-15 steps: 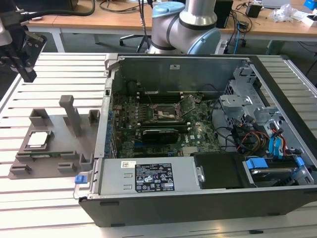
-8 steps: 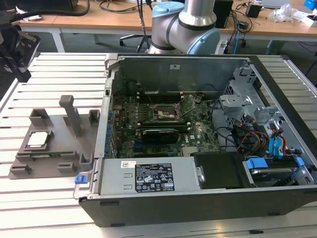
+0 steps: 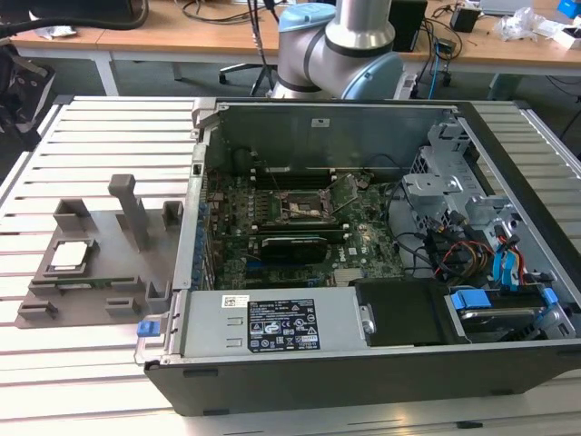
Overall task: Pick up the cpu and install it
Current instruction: 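Reach for the cpu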
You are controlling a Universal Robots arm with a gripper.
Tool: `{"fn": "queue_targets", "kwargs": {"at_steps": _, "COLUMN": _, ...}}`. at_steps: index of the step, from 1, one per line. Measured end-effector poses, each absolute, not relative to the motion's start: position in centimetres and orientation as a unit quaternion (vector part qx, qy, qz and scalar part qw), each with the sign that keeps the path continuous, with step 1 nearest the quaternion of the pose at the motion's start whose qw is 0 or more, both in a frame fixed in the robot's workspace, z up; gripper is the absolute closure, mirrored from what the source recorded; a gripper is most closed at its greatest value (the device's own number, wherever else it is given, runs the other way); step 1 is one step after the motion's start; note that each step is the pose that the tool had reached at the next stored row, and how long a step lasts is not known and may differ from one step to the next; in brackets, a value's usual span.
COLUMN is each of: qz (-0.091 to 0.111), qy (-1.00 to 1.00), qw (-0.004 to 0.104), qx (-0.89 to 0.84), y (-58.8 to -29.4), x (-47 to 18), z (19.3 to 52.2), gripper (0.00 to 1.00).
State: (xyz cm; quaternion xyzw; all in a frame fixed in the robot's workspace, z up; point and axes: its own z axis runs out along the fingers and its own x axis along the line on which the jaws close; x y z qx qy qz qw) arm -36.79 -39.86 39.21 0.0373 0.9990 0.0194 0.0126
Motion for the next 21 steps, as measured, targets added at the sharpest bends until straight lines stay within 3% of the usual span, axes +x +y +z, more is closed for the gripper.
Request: {"fn": "queue_targets", "kwargs": {"at_steps": 21, "qz": 0.019, "qy": 0.999, "qw": 0.013, "qx": 0.037, "y": -39.8, "x": -41.4, "z": 39.2, "gripper": 0.89}}
